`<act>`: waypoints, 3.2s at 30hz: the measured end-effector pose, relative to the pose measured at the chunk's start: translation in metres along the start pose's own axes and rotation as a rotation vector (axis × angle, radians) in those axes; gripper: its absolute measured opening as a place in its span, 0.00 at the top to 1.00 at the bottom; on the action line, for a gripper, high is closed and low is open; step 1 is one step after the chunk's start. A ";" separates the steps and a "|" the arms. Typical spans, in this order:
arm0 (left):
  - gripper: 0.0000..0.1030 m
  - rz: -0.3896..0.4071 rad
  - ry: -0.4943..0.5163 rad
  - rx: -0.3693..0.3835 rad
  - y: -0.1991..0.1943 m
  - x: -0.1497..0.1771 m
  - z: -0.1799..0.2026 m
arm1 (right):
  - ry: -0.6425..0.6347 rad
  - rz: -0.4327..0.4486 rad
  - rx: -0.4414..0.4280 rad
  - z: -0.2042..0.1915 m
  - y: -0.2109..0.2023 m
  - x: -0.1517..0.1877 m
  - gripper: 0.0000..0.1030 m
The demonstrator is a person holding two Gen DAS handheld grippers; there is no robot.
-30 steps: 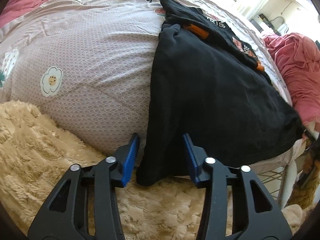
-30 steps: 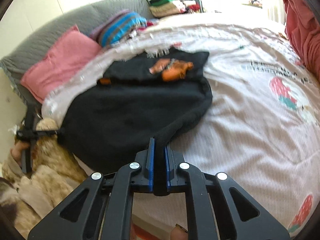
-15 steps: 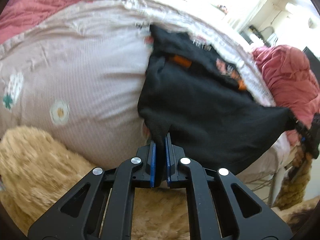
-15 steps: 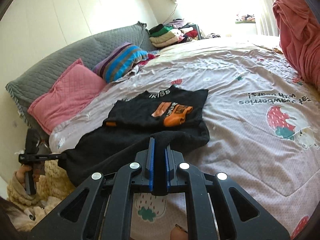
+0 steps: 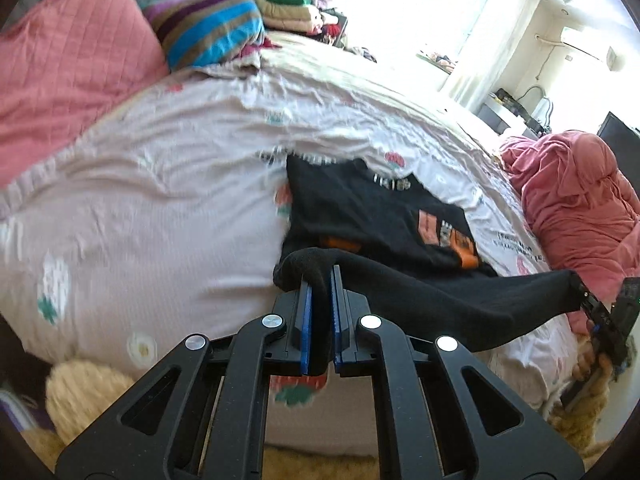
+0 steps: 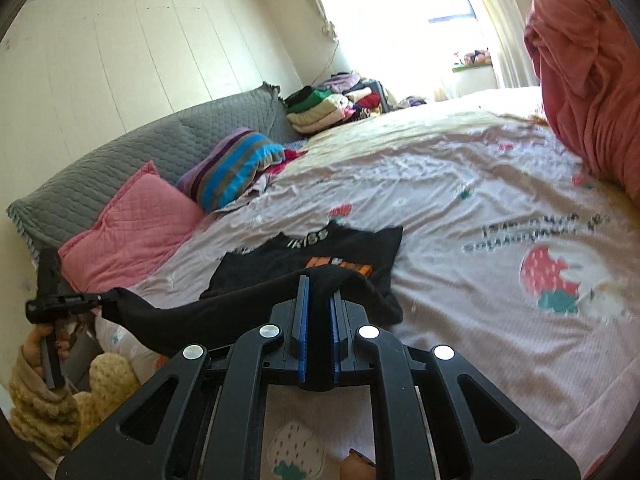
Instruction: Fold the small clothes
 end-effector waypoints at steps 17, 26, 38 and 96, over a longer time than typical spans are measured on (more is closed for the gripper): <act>0.98 0.028 -0.001 -0.090 0.029 -0.071 -0.007 | -0.064 0.036 0.044 0.001 0.052 -0.060 0.93; 0.98 0.010 0.001 -0.117 0.056 -0.091 -0.017 | -0.039 0.022 0.061 0.011 0.080 -0.073 0.93; 0.98 -0.031 -0.010 -0.129 0.106 -0.093 -0.031 | -0.023 -0.033 0.146 0.034 0.137 -0.070 0.92; 0.80 -0.093 0.171 -0.230 0.194 -0.036 -0.006 | -0.183 -0.290 0.391 0.031 0.267 0.002 0.80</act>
Point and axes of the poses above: each gripper's, at about its wrist camera, not at the fingertips, and y roughly the way its jaws point, z to its right, x to its underside, the point moved 3 cm from there along y, roughly the way its jaws point, and after that the axes turned 12 degrees about y, right-handed, at the moved point
